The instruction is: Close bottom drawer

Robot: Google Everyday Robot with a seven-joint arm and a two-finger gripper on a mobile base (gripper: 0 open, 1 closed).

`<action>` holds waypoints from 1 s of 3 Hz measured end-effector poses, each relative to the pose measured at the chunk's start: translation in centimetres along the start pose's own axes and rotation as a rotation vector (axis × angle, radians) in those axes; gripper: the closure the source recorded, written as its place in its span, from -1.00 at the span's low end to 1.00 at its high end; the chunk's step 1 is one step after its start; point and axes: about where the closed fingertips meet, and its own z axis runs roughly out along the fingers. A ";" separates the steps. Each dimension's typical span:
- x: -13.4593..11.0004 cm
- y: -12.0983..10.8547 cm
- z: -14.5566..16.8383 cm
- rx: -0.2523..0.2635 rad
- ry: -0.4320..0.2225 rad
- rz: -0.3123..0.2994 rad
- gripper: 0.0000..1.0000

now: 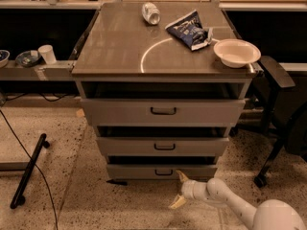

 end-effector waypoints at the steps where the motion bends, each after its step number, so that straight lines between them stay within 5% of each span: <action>1: -0.1 -1.7 0.7 0.023 -0.017 0.012 -1.00; 3: -0.9 -0.5 -0.3 0.023 -0.055 0.026 -1.00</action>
Offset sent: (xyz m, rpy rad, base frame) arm 0.0295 0.0049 0.0103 0.0533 -0.0300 -0.0081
